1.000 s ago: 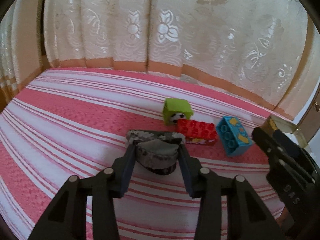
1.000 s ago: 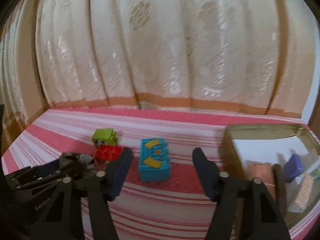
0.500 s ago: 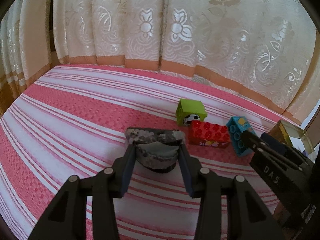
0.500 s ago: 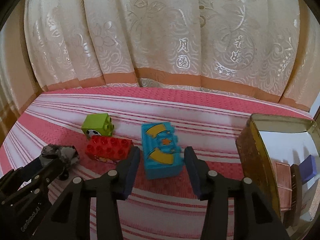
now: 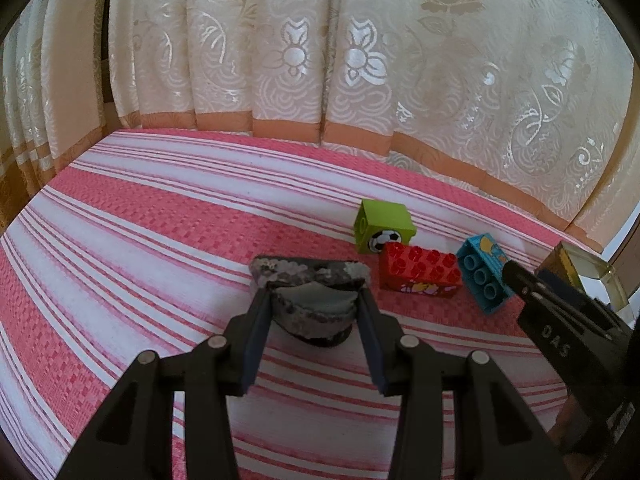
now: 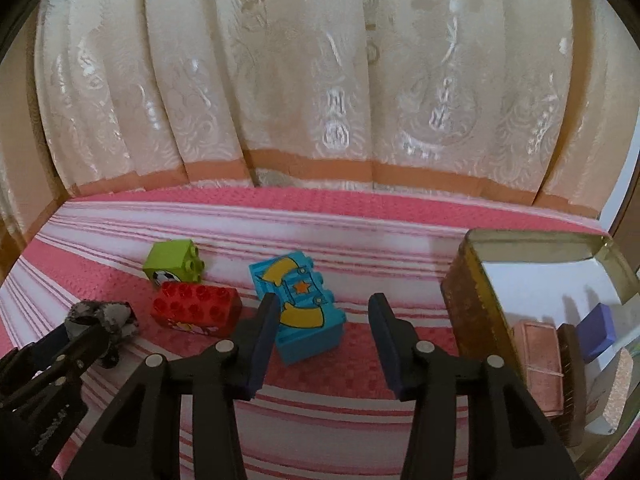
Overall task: Organize rigid objects
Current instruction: 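Grasp the blue block with the right tool while the left tool holds the grey toy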
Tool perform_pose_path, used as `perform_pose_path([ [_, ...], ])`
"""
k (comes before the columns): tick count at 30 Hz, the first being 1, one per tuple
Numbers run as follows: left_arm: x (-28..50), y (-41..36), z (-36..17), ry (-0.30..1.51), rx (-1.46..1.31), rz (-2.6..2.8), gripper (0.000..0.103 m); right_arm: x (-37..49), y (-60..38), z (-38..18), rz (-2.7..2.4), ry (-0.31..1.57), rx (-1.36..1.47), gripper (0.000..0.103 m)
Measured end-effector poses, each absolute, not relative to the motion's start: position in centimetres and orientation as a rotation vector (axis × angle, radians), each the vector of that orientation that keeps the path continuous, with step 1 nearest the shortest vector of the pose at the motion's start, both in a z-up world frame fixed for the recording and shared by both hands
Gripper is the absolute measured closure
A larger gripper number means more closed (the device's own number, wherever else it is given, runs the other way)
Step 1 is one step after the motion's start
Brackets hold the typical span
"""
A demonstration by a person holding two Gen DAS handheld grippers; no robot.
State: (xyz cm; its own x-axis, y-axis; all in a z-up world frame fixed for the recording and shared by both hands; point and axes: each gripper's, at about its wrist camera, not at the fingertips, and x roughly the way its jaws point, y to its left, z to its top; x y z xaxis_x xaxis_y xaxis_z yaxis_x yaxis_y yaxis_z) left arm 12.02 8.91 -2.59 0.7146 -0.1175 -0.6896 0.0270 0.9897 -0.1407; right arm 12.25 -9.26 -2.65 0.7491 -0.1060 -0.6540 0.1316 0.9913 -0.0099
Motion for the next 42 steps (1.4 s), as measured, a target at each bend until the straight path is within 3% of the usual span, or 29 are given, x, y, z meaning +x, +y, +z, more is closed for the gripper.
perform_pose_path([
  [10, 12.0, 9.0, -2.5, 0.774, -0.127, -0.082, 0.06, 12.7, -8.9, -2.8, -0.088, 0.715, 0.031, 0.052],
  [16, 12.1, 9.2, -2.4, 0.779, -0.139, -0.08, 0.06, 14.5, -9.7, -4.6, -0.025, 0.864, 0.12, 0.052],
  [26, 12.0, 9.3, -2.3, 0.776, -0.163, -0.079, 0.06, 13.6, -9.8, -3.9, 0.036, 0.86, 0.148, 0.055],
  [31, 11.4, 9.2, -1.5, 0.712, -0.163, -0.105, 0.06, 11.1, -10.1, -1.9, 0.043, 0.715, 0.16, 0.056],
  [42, 9.9, 8.1, 0.2, 0.601, -0.119, -0.132, 0.062, 7.1, -9.8, -0.1, 0.027, 0.593, 0.138, 0.056],
])
